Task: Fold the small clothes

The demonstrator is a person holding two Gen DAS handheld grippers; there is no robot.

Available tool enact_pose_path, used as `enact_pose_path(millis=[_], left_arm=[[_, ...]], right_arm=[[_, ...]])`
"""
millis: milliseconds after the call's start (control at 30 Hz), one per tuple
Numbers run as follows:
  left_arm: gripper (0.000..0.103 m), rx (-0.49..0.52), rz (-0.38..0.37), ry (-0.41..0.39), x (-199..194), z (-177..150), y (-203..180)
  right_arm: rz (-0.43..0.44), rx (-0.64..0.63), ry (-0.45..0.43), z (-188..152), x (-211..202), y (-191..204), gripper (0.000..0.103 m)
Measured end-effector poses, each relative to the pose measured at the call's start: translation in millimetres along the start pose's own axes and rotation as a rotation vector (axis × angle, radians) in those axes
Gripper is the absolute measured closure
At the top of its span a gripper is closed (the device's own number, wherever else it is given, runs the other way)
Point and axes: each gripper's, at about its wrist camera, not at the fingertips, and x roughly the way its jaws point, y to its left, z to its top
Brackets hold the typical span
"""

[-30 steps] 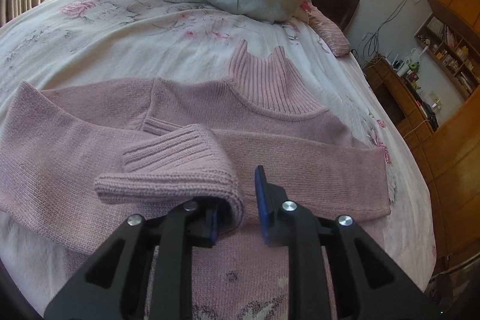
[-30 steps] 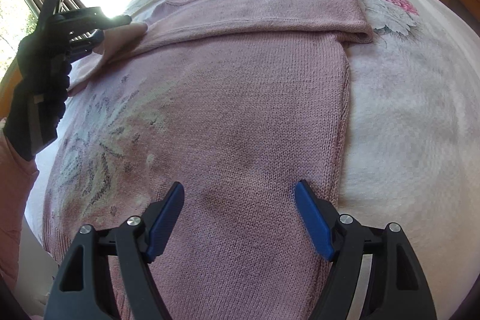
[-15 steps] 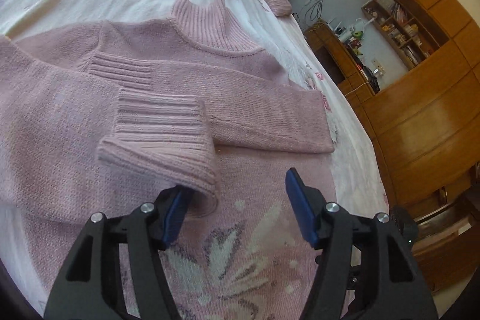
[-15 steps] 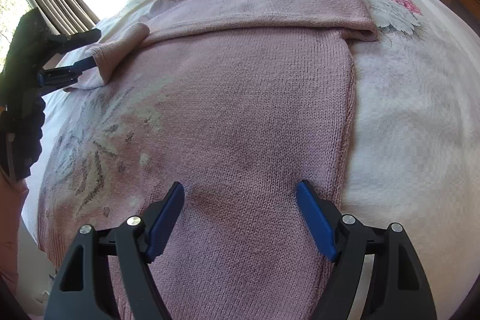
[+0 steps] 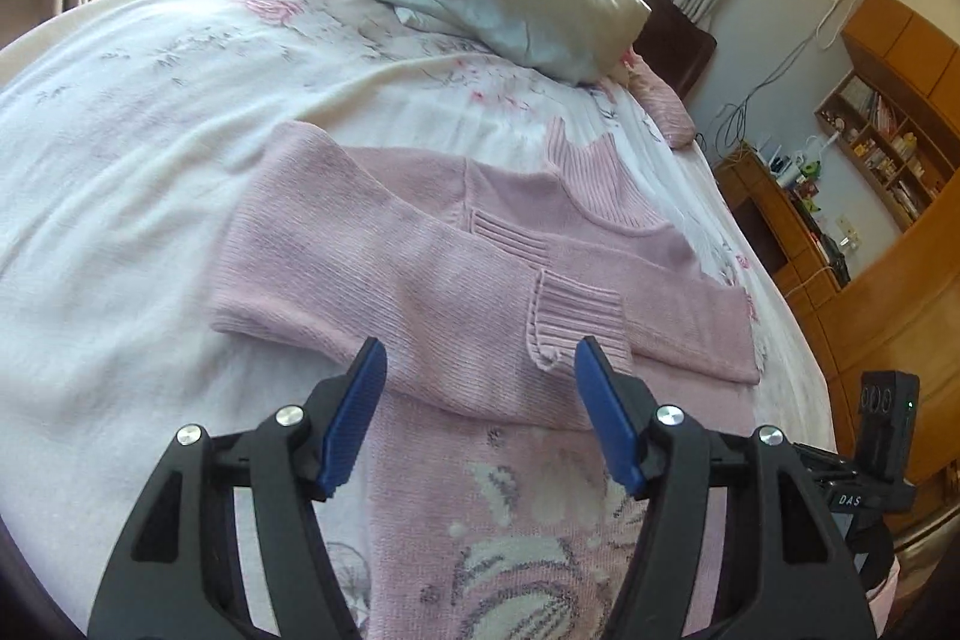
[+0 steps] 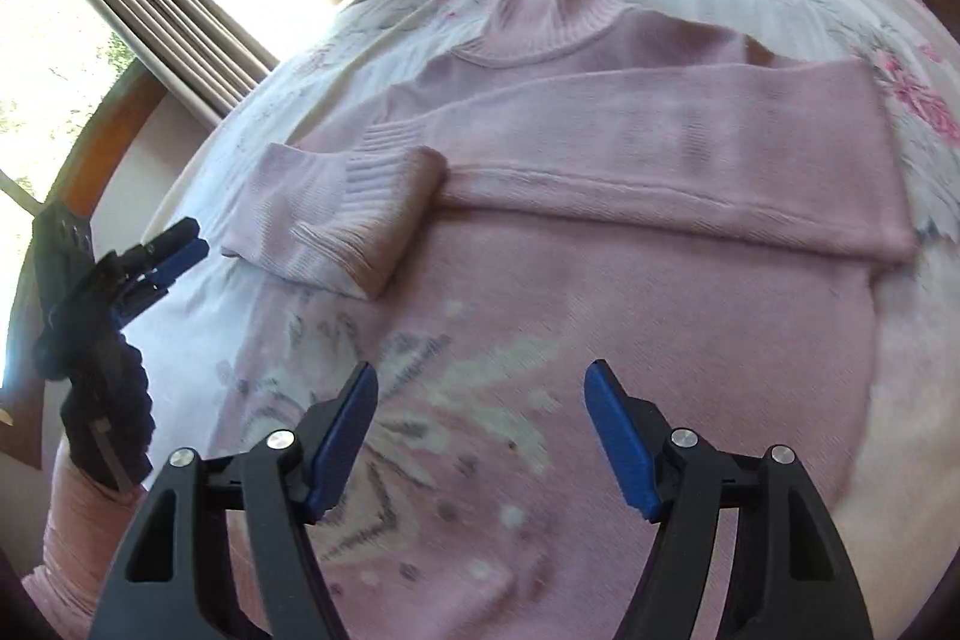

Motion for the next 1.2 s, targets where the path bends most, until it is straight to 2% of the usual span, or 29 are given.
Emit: enact_pose_path(millis=[100, 267, 300, 333, 367, 433, 600, 767, 900, 1000, 1100, 1200], left_arm=[[0.038, 0.013, 0.015, -0.021, -14.5, 2.3, 4.2], [0.037, 0.030, 0.026, -0.022, -22.6, 4.0, 7.0], [0.037, 0.031, 0.028, -0.021, -22.4, 4.3, 7.4], [0.037, 0.032, 0.031, -0.021, -21.6, 4.8, 7.4], [0.037, 0.030, 0.032, -0.022, -20.9, 5.7, 8.2], [0.037, 0.019, 0.028, -0.023, -19.1, 7.3, 9.2], [0.037, 0.020, 0.021, -0.022, -6.5, 12.1, 1.5], [0.037, 0.043, 0.019, 0.001, 17.6, 13.3, -16.5], [0.037, 0.093, 0.054, 0.042, 45.8, 10.5, -31.4], [0.037, 0.126, 0.117, 0.084, 69.3, 7.4, -33.8], [0.037, 0.121, 0.138, 0.113, 81.5, 5.5, -27.5], [0.037, 0.103, 0.137, 0.121, 81.2, 7.1, -21.0]], right_arm=[[0.110, 0.063, 0.055, 34.5, 36.1, 14.8, 0.030], [0.084, 0.148, 0.141, 62.2, 90.8, 21.6, 0.032], [0.096, 0.166, 0.161, 63.8, 100.3, 20.9, 0.044], [0.125, 0.182, 0.178, 63.8, 107.9, 20.6, 0.071], [0.163, 0.192, 0.193, 62.9, 112.7, 21.4, 0.081], [0.171, 0.162, 0.171, 65.5, 108.5, 24.9, 0.089], [0.137, 0.045, 0.051, 74.1, 56.1, 28.6, 0.091], [-0.002, -0.006, -0.043, 85.7, 9.9, 9.3, 0.091], [-0.074, 0.039, -0.045, 84.8, 1.1, -32.9, 0.091], [-0.080, 0.072, -0.014, 82.1, 15.1, -53.8, 0.090], [-0.109, 0.053, -0.004, 77.1, 22.5, -58.1, 0.086], [-0.170, 0.016, -0.009, 76.1, 19.5, -54.1, 0.077]])
